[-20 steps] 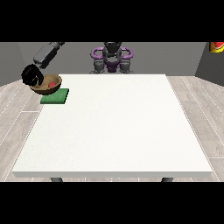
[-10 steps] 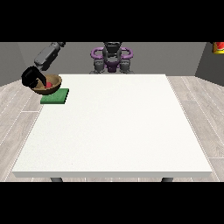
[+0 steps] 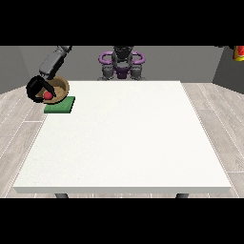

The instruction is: Pick the cup and pour the ball into the bowl, then pick the bowl and place it on the pad

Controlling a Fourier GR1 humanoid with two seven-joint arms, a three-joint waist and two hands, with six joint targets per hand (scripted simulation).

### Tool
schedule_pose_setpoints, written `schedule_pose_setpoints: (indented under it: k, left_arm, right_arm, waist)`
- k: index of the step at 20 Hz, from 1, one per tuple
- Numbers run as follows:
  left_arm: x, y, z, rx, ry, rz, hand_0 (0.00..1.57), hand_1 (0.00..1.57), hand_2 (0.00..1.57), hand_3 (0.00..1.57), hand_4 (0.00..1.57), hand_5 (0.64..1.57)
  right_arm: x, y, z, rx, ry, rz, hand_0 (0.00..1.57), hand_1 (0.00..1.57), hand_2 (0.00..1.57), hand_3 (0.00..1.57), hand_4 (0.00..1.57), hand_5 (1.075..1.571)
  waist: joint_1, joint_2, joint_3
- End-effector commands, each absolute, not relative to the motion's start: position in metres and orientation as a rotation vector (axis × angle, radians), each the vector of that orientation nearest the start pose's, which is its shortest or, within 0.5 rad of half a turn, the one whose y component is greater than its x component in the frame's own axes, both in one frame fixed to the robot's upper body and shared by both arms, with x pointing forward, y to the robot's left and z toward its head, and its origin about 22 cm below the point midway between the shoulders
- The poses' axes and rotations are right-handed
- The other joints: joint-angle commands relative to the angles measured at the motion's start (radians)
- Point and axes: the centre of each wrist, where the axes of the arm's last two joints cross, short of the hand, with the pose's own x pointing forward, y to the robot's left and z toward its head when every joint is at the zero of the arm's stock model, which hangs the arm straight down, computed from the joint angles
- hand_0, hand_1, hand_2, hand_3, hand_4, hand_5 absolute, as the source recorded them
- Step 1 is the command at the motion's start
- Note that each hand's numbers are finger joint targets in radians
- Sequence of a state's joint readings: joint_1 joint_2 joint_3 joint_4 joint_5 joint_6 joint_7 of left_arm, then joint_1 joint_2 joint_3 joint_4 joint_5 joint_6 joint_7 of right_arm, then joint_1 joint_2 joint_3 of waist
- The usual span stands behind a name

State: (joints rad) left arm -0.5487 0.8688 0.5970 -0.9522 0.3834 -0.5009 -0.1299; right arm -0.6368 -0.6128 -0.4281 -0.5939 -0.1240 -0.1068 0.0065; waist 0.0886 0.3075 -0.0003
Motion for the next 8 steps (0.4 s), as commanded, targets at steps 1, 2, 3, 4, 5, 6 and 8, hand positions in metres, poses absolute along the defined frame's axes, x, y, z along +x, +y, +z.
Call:
schedule_pose_setpoints:
  k: [1,2,3,4,5,6,8]
  left_arm:
    - [0.291,0.52,0.246,0.248,-2.008,-0.015,0.0,0.0,0.0,0.0,1.21,1.569]
    - [0.298,0.505,0.227,0.212,-1.972,-0.061,0.0,0.0,0.0,0.0,1.21,1.569]
    - [0.311,0.484,0.227,0.192,-2.007,-0.059,0.0,0.0,0.0,0.0,1.19,1.569]
    - [0.313,0.48,0.224,0.183,-1.945,-0.066,0.0,0.0,0.0,0.0,1.19,1.569]
    - [0.303,0.494,0.187,0.187,-1.906,-0.055,0.0,0.0,0.0,0.0,1.19,1.569]
    - [0.308,0.488,0.213,0.181,-1.918,-0.069,0.0,0.0,0.0,0.0,1.19,1.569]
    - [0.303,0.505,0.191,0.232,-1.86,-0.01,0.0,0.0,0.0,0.0,1.19,1.569]
  right_arm:
    - [0.351,-0.452,0.065,-0.531,-1.332,-0.271,0.0,0.0,0.0,0.0,0.0,1.41]
    - [0.351,-0.454,0.064,-0.558,-1.28,-0.269,0.0,0.0,0.0,0.0,0.0,1.407]
    - [0.362,-0.44,0.063,-0.546,-1.263,-0.289,0.0,0.0,0.0,0.0,0.0,1.4]
    - [0.362,-0.436,0.06,-0.547,-1.249,-0.269,0.0,0.0,0.0,0.0,0.0,1.407]
    - [0.353,-0.454,0.071,-0.564,-1.24,-0.255,0.0,0.0,0.0,0.0,0.0,1.395]
    - [0.352,-0.475,0.101,-0.579,-1.241,-0.259,0.0,0.0,0.0,0.0,0.0,1.4]
    - [0.364,-0.462,0.122,-0.544,-1.245,-0.18,0.0,0.0,0.0,0.0,0.2,1.375]
  waist:
    - [0.004,-0.01,0.0017]
    - [0.027,-0.054,0.0016]
    - [0.026,-0.047,0.0017]
    - [0.017,-0.1,0.0015]
    - [0.008,-0.11,0.0003]
    - [0.016,-0.113,0.0011]
    - [-0.035,-0.177,-0.0008]
